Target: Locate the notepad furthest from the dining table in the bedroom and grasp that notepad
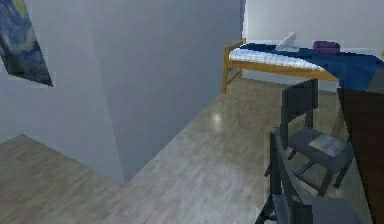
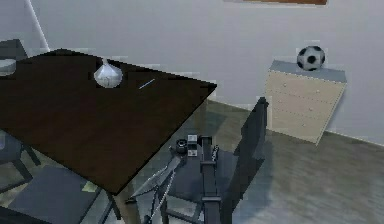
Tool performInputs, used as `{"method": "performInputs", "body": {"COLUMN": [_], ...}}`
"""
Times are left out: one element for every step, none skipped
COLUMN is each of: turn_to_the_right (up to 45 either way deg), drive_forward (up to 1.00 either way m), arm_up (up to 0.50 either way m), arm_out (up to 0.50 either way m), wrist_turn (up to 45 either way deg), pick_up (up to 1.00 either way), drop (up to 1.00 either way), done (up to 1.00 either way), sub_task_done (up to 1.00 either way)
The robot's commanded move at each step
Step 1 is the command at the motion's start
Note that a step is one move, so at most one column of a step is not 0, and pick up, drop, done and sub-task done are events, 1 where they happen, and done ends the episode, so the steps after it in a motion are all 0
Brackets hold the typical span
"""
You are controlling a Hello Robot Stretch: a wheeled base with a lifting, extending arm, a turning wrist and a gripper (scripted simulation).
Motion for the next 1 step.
{"method": "performInputs", "body": {"turn_to_the_right": [0.0], "drive_forward": [0.00], "arm_up": [0.00], "arm_out": [0.00], "wrist_turn": [45.0], "pick_up": [0.00], "drop": [0.00], "done": [0.00], "sub_task_done": [0.00]}}
